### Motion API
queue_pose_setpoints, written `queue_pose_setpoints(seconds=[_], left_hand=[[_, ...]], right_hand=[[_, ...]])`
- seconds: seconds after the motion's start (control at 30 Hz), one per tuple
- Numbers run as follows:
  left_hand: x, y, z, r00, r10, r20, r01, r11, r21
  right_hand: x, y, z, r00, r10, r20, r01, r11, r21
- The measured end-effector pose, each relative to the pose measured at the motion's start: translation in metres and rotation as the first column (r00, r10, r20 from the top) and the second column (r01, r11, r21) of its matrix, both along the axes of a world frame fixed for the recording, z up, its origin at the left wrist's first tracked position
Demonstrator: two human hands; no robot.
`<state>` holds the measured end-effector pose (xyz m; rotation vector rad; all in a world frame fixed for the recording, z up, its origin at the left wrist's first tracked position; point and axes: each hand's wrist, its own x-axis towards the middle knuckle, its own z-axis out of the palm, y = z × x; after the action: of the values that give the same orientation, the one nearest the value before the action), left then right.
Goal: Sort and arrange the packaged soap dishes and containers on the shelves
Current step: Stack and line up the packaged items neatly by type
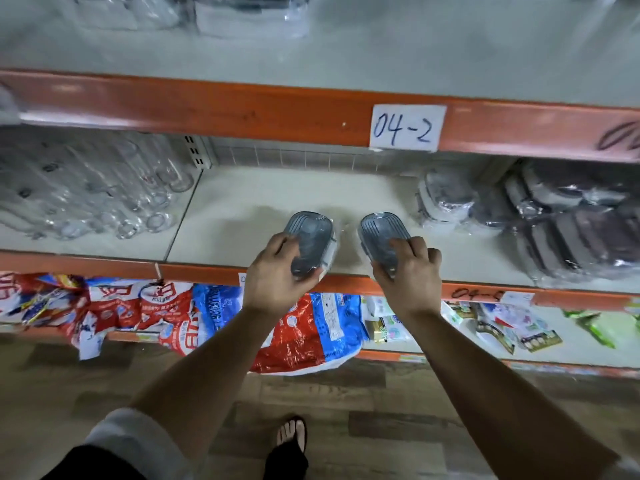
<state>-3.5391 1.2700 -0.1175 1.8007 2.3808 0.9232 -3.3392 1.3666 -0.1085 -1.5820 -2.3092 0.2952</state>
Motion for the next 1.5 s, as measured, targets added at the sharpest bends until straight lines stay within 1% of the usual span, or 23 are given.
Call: queue_pose_setpoints(seconds=[0.1, 0.2, 0.3, 0.4, 0.53, 0.6, 0.7, 0.77, 0.9, 1.07, 1.2, 1.3, 1.37, 1.5], left_hand=[[0.014, -0.03, 0.034, 0.999, -0.035, -0.015, 0.035, 0.999, 0.02], [0.027, -0.057, 0.064, 0.998, -0.053, -0.039, 0.055, 0.997, 0.057], [0.04, -0.081, 0.093, 0.997, -0.07, -0.017, 0.071, 0.991, 0.109], [0.047, -0.098, 0.122, 0.992, -0.118, -0.05, 0.125, 0.976, 0.176], [0.047, -0.111, 0.161, 0.959, -0.235, -0.157, 0.269, 0.928, 0.256], [0.042, -0.113, 0.183, 0.952, -0.238, -0.192, 0.287, 0.912, 0.294], [0.03, -0.108, 0.211, 0.951, -0.216, -0.221, 0.282, 0.899, 0.336], [0.019, -0.103, 0.228, 0.966, -0.182, -0.183, 0.237, 0.908, 0.345], [-0.011, -0.089, 0.251, 0.986, -0.106, -0.128, 0.145, 0.927, 0.345], [-0.047, -0.069, 0.265, 0.991, -0.078, -0.105, 0.11, 0.934, 0.34], [-0.067, -0.05, 0.272, 0.986, -0.111, -0.124, 0.145, 0.941, 0.307], [-0.079, -0.035, 0.275, 0.986, -0.116, -0.116, 0.143, 0.953, 0.267], [-0.086, -0.027, 0.274, 0.986, -0.146, -0.078, 0.16, 0.961, 0.225], [-0.096, -0.019, 0.277, 0.978, -0.199, -0.069, 0.206, 0.972, 0.114]], right_hand=[[0.023, -0.027, 0.033, 1.0, 0.009, 0.001, -0.009, 1.0, 0.015], [0.042, -0.055, 0.062, 0.998, -0.011, -0.06, 0.012, 1.0, 0.016], [0.058, -0.082, 0.086, 0.995, -0.017, -0.102, 0.018, 1.0, 0.014], [0.07, -0.103, 0.107, 0.979, 0.028, -0.203, -0.018, 0.998, 0.052], [0.083, -0.118, 0.135, 0.929, 0.072, -0.362, -0.025, 0.991, 0.134], [0.087, -0.12, 0.151, 0.912, 0.082, -0.402, -0.015, 0.986, 0.167], [0.087, -0.114, 0.177, 0.893, 0.099, -0.44, -0.003, 0.977, 0.215], [0.084, -0.108, 0.195, 0.872, 0.105, -0.479, 0.011, 0.972, 0.234], [0.078, -0.09, 0.227, 0.837, 0.099, -0.539, 0.026, 0.975, 0.219], [0.066, -0.074, 0.251, 0.839, 0.188, -0.51, -0.045, 0.959, 0.279], [0.048, -0.068, 0.259, 0.83, 0.226, -0.51, -0.044, 0.938, 0.345], [0.03, -0.059, 0.265, 0.876, 0.203, -0.438, -0.022, 0.923, 0.383], [0.02, -0.052, 0.267, 0.903, 0.195, -0.383, -0.04, 0.926, 0.376], [0.005, -0.033, 0.267, 0.935, 0.202, -0.291, -0.092, 0.932, 0.351]])
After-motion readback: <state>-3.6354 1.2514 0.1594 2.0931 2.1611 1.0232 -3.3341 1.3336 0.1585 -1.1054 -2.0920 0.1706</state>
